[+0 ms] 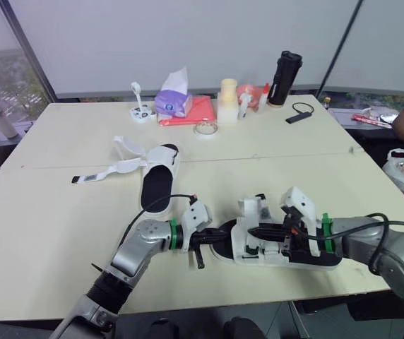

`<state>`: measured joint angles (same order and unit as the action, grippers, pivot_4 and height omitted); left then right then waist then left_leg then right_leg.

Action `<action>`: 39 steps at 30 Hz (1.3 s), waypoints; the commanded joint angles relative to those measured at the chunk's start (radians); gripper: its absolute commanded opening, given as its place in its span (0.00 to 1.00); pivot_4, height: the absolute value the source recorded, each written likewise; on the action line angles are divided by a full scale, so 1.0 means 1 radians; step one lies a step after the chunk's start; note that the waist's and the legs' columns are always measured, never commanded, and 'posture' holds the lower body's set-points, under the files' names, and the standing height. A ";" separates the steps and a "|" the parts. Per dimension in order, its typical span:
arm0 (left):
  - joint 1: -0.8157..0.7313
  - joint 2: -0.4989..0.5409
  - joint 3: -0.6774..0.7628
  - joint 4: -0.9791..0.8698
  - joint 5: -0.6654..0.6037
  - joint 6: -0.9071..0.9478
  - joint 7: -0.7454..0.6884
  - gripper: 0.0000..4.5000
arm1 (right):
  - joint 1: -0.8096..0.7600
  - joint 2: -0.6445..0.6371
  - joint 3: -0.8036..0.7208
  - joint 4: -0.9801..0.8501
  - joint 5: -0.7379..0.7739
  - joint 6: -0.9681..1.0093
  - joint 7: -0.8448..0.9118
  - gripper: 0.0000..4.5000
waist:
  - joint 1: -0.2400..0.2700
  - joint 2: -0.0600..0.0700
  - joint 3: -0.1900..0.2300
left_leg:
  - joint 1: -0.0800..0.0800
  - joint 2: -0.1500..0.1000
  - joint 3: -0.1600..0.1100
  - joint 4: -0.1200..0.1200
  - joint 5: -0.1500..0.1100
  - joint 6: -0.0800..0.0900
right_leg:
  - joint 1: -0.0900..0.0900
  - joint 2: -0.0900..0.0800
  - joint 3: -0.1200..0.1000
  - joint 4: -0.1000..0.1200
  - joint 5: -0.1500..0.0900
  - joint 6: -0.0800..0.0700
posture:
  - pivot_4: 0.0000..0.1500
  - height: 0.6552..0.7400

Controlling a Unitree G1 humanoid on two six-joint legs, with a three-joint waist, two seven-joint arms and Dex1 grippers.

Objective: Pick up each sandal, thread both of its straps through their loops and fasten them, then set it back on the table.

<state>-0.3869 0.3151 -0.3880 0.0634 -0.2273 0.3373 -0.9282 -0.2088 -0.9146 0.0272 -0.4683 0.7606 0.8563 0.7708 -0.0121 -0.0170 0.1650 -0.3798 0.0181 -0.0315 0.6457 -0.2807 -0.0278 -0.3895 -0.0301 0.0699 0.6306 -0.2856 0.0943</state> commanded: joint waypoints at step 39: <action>0.094 0.047 -0.029 0.033 0.053 0.077 0.029 0.00 | 0.004 0.055 -0.133 -0.105 0.280 0.236 -0.031 0.00 | -0.003 0.000 -0.001 | 0.000 0.003 0.000 -0.002 0.000 0.000 | -0.001 0.001 0.000 0.000 0.000 -0.001 | 1.00 1.00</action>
<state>-0.3499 0.3243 -0.3778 0.0191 -0.2272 0.3438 -0.9027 -0.1941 -0.8686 -0.0695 -0.5744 0.9828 1.0648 0.7517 -0.0154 -0.0168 0.1642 -0.3799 0.0207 -0.0311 0.6440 -0.2810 -0.0275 -0.3909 -0.0289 0.0695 0.6306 -0.2855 0.0934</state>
